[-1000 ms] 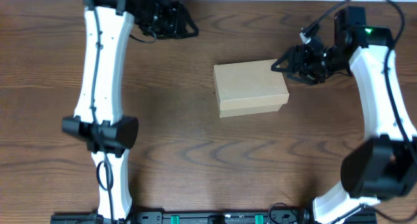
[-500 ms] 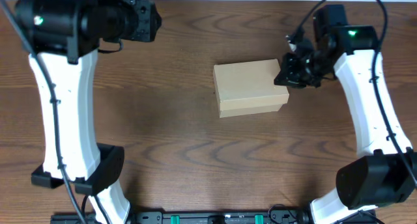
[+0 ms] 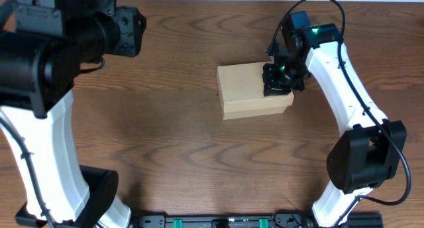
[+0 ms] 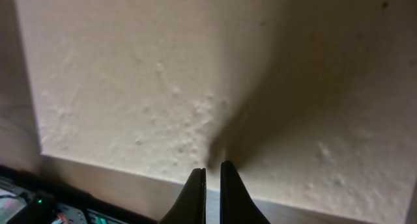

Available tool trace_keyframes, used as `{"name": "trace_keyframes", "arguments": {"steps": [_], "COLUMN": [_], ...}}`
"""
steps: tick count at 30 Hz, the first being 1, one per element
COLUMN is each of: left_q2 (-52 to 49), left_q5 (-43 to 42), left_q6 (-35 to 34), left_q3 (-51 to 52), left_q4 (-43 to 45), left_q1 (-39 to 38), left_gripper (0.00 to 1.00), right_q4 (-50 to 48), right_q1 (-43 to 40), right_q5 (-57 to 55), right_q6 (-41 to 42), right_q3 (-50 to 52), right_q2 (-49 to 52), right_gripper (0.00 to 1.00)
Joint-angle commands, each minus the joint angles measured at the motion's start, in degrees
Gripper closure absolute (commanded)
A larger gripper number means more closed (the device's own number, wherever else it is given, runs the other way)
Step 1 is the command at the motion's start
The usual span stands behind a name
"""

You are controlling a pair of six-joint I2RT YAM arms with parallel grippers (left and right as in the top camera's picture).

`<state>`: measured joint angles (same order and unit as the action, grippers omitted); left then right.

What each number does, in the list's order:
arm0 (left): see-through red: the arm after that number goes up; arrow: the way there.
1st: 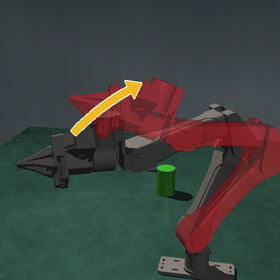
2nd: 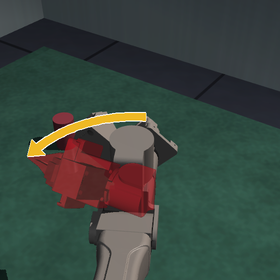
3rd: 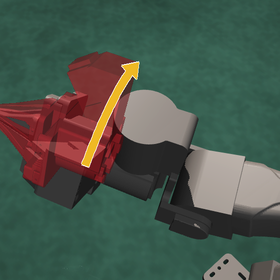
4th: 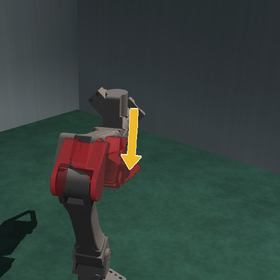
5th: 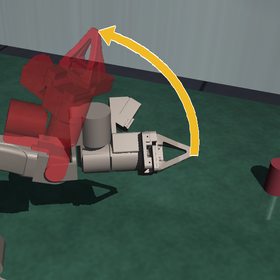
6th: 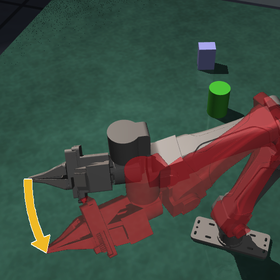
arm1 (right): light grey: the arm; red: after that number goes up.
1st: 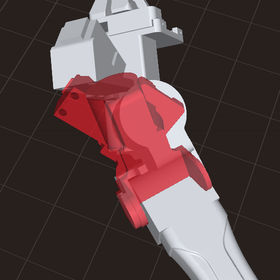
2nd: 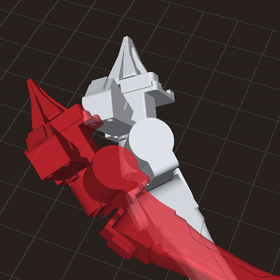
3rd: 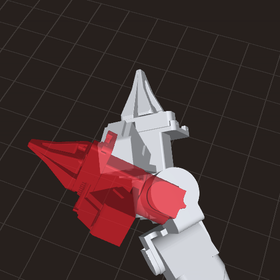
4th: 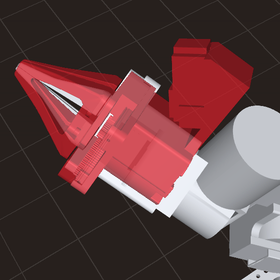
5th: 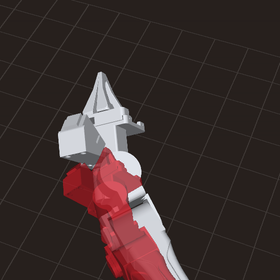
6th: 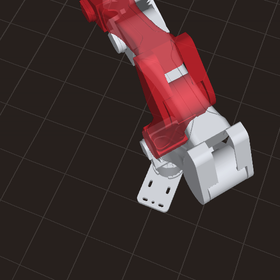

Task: Pack container

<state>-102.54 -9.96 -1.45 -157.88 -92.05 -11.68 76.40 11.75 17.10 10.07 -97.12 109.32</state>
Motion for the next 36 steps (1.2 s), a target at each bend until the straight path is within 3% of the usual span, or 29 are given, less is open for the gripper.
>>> {"name": "trace_keyframes", "arguments": {"steps": [1, 18, 32, 34, 36], "left_q2": [1.6, 3.9, 4.0, 4.0, 4.0], "left_q5": [1.6, 1.6, 3.0, 3.3, 3.4], "left_q6": [-0.3, -0.3, -0.3, -0.3, -0.2], "left_q3": [-0.9, -0.9, -0.9, -0.9, -0.9], "left_q4": [-0.7, -0.4, -0.5, -0.4, -0.4], "left_q1": [0.0, 0.0, 0.0, 0.0, 0.0], "left_gripper": [0.59, 0.56, 0.52, 0.51, 0.51], "right_q4": [-0.3, -3.8, -3.7, -3.3, -2.0], "right_q1": [0.3, 1.1, 1.7, 1.7, 1.7], "right_q5": [-2.2, -2.3, -2.1, -2.1, -2.2], "right_q6": [0.6, 0.6, 0.7, 1.3, 1.5], "right_q3": [-0.2, 4.2, 1.4, -1.6, -5.9], "right_q2": [0.9, 4.6, 3.5, 2.3, 0.9], "right_gripper": [0.99, 0.98, 0.99, 0.96, 0.86]}}
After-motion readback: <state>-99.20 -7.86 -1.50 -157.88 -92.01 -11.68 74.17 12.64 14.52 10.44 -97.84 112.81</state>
